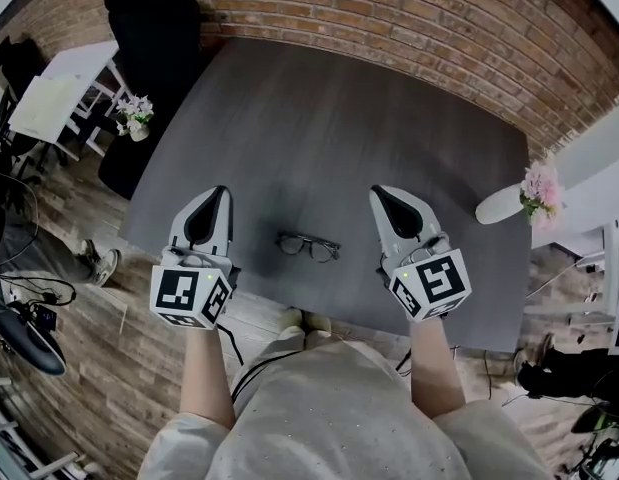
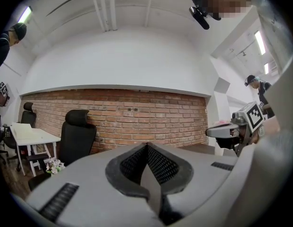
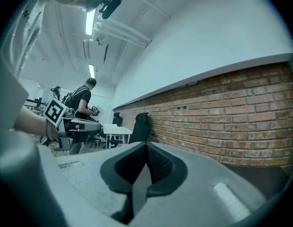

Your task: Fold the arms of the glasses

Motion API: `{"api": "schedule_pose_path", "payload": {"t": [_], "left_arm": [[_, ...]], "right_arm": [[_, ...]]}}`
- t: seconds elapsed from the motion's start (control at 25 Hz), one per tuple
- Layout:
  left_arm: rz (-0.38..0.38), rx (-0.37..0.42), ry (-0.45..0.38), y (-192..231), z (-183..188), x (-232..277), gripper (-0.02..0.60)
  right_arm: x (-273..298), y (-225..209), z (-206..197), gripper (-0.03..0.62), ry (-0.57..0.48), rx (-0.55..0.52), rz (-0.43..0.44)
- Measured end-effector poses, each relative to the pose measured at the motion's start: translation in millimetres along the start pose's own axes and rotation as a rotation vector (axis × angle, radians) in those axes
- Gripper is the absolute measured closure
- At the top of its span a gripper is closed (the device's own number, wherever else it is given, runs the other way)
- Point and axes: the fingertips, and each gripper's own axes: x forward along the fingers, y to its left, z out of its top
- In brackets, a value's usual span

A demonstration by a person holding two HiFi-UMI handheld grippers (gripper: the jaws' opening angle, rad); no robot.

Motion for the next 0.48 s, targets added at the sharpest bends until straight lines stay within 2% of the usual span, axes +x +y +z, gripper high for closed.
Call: {"api": "schedule_pose_path", "payload": {"t": [0.48], "left_arm": [[-0.016, 0.001, 0.022, 0.7, -10.0, 5.3, 0.583]], "right_arm": [[4.0, -0.5, -8.5, 0.592, 0.016, 0.003, 0.005]]}}
